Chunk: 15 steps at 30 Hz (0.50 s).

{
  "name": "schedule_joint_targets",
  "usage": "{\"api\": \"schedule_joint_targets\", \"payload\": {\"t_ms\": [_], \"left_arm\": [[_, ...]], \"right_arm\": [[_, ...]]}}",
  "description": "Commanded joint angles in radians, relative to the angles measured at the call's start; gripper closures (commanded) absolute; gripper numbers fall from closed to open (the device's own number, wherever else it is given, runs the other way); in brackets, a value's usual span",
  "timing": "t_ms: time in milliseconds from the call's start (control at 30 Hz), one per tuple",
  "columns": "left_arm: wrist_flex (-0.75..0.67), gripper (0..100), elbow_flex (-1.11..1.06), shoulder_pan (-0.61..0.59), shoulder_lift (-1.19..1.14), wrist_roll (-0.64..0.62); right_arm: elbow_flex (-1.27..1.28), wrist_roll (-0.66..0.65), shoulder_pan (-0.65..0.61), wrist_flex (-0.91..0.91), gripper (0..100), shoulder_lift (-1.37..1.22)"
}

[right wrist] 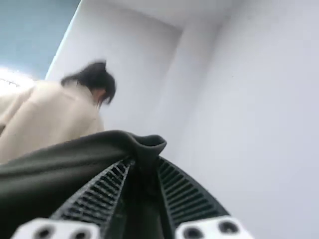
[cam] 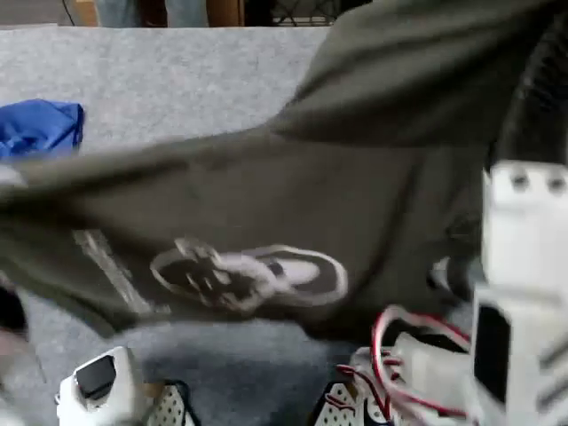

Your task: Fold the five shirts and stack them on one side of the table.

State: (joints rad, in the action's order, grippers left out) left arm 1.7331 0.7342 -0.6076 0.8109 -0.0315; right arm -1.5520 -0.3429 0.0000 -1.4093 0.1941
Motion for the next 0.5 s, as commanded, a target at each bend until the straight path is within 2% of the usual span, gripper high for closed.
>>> {"api": "schedule_joint_targets", "payload": {"t_ms": [0, 100, 233, 300, 367, 400, 467], "left_arm": [[-0.181, 97, -0.46, -0.004, 0.129, 0.003], [-0.485, 97, -0.849, -0.001, 0.181, -0.075], [-1.117, 97, -1.337, 0.087, 0.146, -0.115], [-1.452, 97, -1.501, 0.133, 0.071, -0.115], [-1.711, 97, -1.546, 0.168, -0.051, -0.115], [-1.78, 97, -1.527, 0.177, -0.126, -0.115], [-1.797, 97, -1.408, 0.199, -0.278, -0.115]], "right_arm": [[0.157, -0.023, -0.008, 0.026, 98.5, -0.065], [0.294, -0.023, -0.029, 0.052, 98.5, -0.14], [0.443, -0.023, -0.041, 0.163, 98.5, -0.262], [0.49, -0.017, -0.041, 0.267, 98.5, -0.326], [0.516, -0.014, -0.041, 0.381, 98.5, -0.389], [0.521, -0.014, -0.041, 0.434, 98.5, -0.421], [0.521, -0.014, -0.041, 0.509, 98.5, -0.473]]}}
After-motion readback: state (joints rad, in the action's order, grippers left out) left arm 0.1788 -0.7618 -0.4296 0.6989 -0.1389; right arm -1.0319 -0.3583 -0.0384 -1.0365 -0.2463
